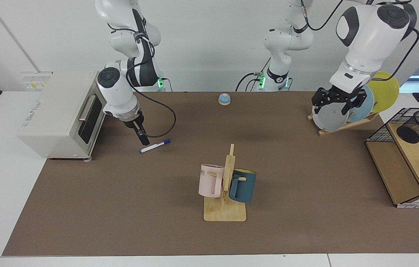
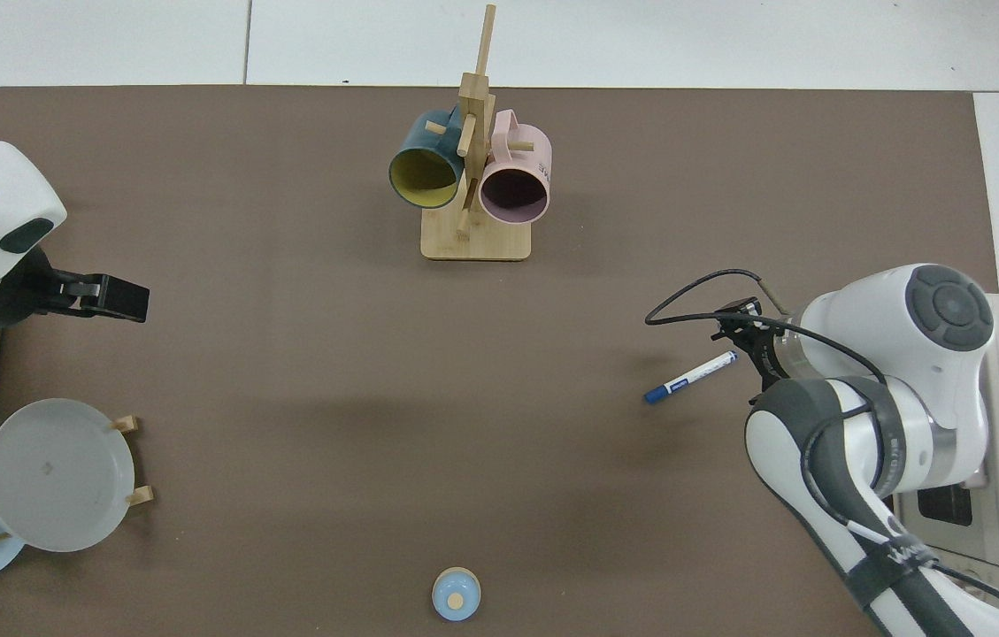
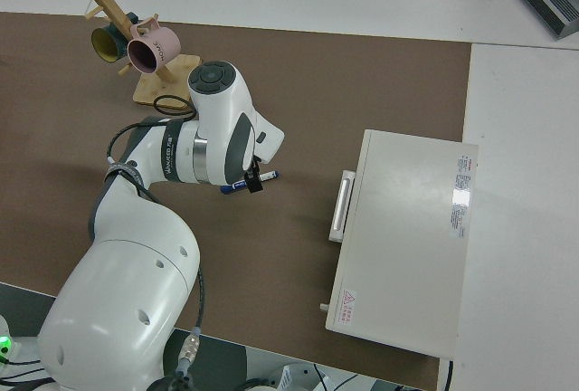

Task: Put markers into pen holder
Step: 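Reach the right gripper to the blue-capped marker and grasp it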

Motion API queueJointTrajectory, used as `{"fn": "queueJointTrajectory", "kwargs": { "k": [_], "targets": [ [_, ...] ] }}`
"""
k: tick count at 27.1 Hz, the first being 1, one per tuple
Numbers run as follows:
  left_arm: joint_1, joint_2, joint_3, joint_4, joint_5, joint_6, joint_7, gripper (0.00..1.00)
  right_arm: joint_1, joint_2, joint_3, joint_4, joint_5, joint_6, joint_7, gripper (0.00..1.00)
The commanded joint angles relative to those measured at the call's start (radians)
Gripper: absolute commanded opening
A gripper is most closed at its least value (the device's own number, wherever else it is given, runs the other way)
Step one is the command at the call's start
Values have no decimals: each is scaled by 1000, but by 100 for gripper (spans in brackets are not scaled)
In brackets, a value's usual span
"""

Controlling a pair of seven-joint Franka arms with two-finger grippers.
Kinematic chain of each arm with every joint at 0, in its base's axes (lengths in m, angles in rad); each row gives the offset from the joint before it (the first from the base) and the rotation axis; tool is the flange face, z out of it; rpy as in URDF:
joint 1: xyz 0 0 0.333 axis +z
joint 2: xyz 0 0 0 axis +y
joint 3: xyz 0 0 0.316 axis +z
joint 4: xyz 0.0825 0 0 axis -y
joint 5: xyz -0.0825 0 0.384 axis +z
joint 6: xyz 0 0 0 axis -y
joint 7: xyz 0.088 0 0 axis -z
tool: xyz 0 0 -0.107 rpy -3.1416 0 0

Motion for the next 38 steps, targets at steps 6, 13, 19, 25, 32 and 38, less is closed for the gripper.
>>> {"fn": "queueJointTrajectory", "kwargs": {
  "k": [6,13,19,25,32,38],
  "targets": [
    [-12,-50,11,-97,-10,63,12,100,-19,86,-5,-34,20,73,-80,100],
    [-24,-49,11,-110,-8,120,53,100,-27,129,-5,-34,20,168,-82,100],
    [-24,-49,11,-117,-8,127,53,100,-30,146,-5,-34,20,191,-77,100],
    [-24,-44,12,-115,-6,164,76,100,-28,158,-5,-34,18,219,-68,100],
    [-24,-40,20,-115,3,193,137,100,-33,160,-5,-30,20,211,-64,68],
    [-26,-41,20,-115,4,184,258,100,-33,158,-5,-23,21,200,-67,0]
  ]
}}
